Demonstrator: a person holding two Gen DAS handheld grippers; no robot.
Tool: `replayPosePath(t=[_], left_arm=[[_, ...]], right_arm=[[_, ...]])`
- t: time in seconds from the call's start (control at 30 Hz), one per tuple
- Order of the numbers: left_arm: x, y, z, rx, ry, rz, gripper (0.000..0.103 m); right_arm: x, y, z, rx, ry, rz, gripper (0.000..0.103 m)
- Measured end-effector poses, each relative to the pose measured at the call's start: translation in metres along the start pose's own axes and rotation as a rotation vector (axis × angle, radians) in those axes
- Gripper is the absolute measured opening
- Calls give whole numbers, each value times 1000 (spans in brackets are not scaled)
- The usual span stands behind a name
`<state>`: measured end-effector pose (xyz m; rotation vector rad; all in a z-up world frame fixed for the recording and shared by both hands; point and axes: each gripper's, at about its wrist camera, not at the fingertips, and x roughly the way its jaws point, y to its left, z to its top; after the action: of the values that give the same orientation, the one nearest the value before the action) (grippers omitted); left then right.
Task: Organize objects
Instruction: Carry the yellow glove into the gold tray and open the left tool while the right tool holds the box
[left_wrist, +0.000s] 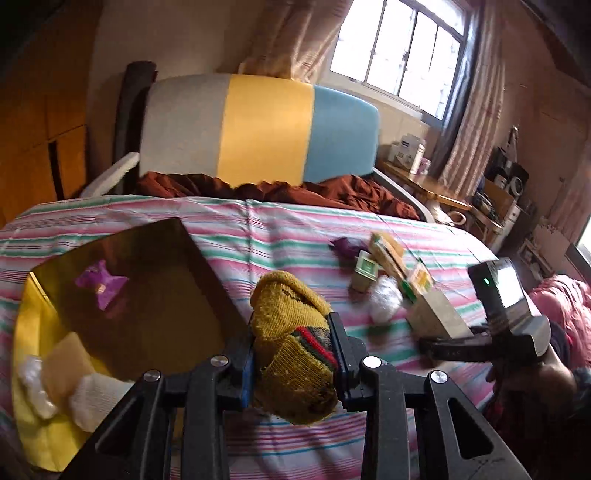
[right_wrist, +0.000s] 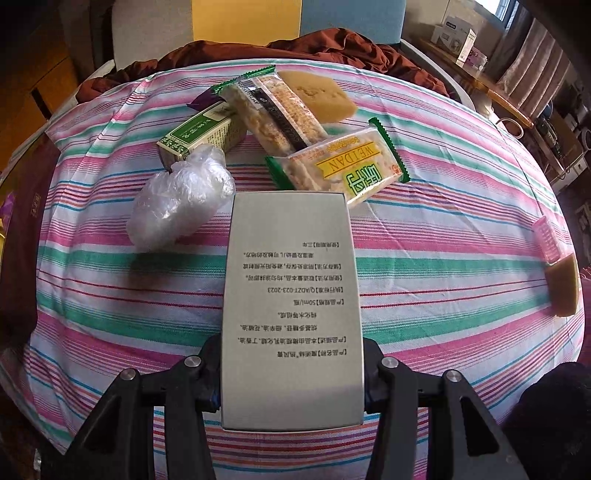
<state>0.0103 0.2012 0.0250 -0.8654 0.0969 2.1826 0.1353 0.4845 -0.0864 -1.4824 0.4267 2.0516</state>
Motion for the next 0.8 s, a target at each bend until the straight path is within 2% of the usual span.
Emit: replayPosePath(t=[0.13, 0.23, 0.4, 0.6, 0.7, 0.8], left_arm=[[-6, 70, 20, -73, -1, 153, 33], [-1, 119, 25, -118, 32, 261, 33], [18, 178, 22, -196, 115, 369, 34], [41, 217, 18, -264, 164, 454, 38], [44, 219, 17, -248, 165, 497, 44], [40, 219, 13, -253, 161, 505, 50]], right_arm=[[-3, 7, -2, -5, -2, -6, 51], [-3, 9, -2, -10, -3, -10, 51], [-2, 10, 0, -11, -1, -9, 51], [2, 9, 2, -18, -3, -11, 51], [2, 12, 2, -26, -6, -16, 51], [0, 14, 2, -31, -7, -18, 51]])
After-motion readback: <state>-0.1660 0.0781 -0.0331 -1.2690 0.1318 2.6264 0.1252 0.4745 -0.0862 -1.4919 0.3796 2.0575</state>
